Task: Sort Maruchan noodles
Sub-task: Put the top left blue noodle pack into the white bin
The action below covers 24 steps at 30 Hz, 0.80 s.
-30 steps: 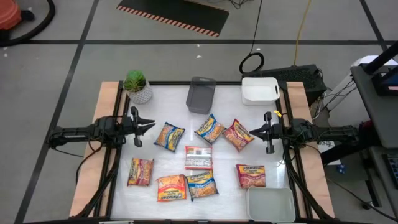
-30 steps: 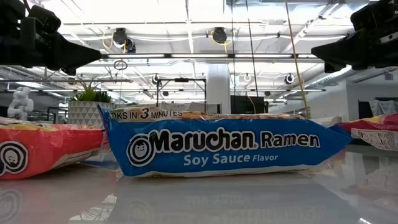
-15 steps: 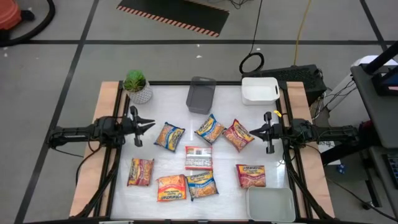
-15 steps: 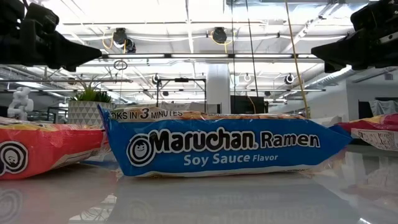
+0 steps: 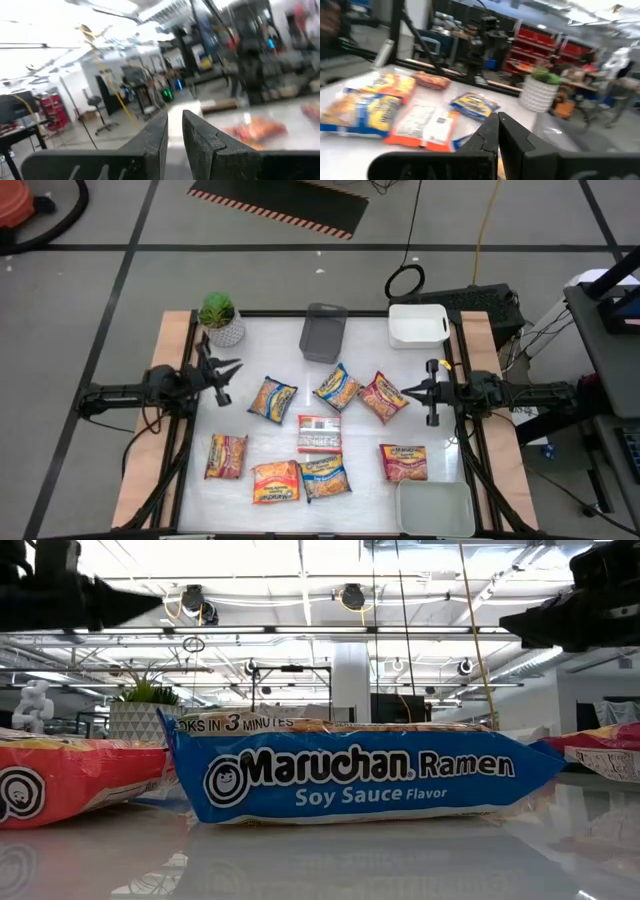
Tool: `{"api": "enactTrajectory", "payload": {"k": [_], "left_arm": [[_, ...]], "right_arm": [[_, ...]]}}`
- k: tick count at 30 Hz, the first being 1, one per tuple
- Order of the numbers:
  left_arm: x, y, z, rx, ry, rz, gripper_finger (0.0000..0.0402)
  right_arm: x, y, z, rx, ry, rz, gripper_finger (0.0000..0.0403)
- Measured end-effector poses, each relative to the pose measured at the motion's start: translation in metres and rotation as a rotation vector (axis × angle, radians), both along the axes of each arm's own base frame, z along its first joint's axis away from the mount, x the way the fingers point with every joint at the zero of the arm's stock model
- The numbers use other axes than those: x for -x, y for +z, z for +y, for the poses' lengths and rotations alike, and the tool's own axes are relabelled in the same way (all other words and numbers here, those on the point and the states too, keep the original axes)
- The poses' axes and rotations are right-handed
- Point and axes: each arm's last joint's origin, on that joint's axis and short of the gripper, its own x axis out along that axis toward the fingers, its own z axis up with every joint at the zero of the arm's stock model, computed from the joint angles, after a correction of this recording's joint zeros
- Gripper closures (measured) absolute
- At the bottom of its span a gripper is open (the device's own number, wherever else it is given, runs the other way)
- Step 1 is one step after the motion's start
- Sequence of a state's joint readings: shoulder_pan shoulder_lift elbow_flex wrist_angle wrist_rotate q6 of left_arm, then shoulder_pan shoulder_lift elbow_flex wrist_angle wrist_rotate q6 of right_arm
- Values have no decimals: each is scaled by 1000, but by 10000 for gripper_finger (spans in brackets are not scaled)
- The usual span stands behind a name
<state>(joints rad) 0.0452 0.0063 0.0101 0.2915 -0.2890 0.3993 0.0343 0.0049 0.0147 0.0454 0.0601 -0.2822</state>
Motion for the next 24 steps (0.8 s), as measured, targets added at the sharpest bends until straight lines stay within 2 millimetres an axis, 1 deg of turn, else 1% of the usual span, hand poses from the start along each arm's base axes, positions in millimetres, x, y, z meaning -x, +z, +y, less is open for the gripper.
{"api": "enactTrajectory", "payload": {"k": [5, 9, 12, 15, 20, 22, 24], "left_arm": [[6, 12, 2, 169, 39, -195, 337], [8, 22, 3, 227, 27, -192, 337], [12, 33, 3, 258, 32, -123, 337], [20, 58, 3, 287, 49, -89, 337], [30, 111, 2, 303, 56, -39, 337], [27, 124, 2, 322, 61, 13, 337], [20, 130, 3, 330, 74, 101, 337]], "right_arm": [[1, 3, -4, 9, -151, -28, 403], [2, 7, -7, -4, -244, -75, 403], [2, 8, -8, -11, -297, -81, 403], [2, 8, -9, -12, -308, -81, 403], [2, 8, -9, -55, -303, -90, 403], [2, 8, -9, -84, -301, -94, 403], [2, 8, -9, -121, -297, -101, 403]]}}
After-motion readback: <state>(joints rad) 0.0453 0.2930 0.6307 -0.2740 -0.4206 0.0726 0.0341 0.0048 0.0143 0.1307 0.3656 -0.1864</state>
